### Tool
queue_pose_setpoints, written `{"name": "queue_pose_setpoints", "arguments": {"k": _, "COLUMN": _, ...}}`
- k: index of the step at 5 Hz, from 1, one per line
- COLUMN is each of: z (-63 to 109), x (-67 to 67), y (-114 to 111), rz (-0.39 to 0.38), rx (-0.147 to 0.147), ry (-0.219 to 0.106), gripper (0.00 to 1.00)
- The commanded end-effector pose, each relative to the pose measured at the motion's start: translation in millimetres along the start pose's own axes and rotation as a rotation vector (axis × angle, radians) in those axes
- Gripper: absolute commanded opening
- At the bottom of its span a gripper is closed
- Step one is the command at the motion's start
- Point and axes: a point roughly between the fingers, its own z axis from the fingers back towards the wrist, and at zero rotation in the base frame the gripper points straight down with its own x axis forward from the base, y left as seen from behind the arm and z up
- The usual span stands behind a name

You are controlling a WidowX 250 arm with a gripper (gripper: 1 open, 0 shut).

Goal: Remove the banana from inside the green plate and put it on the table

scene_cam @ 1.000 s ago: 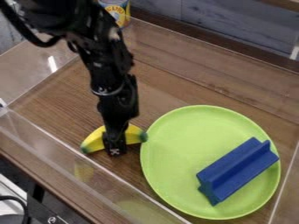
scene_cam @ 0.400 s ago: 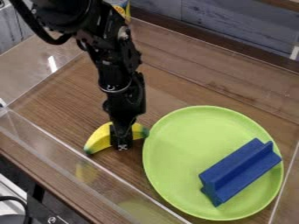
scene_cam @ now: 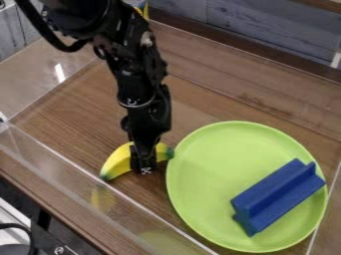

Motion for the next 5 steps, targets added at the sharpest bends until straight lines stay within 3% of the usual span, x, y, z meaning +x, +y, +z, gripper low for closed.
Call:
{"name": "queue_pose_setpoints", "arguments": {"k": 1, "z": 17.1, "x": 11.8, "y": 4.9, "rz": -0.004, "rx": 0.033, "ry": -0.027, "gripper": 0.0}}
{"name": "queue_pose_setpoints", "arguments": {"k": 2, "z": 18.3, "x": 10.9, "y": 4.3, "rz": -0.001, "rx": 0.038, "ry": -0.035, "gripper": 1.0}}
{"name": "queue_pose_setpoints", "arguments": {"k": 4, "z": 33.0, "x": -15.4, "y": 22.0, "rz": 0.042, "rx": 0.061, "ry": -0.053, "gripper": 1.0}}
{"name": "queue_pose_setpoints", "arguments": {"k": 5, "z": 56.2, "x": -13.6, "y": 28.4, "rz": 0.127, "rx": 0.102, "ry": -0.065, "gripper": 1.0}}
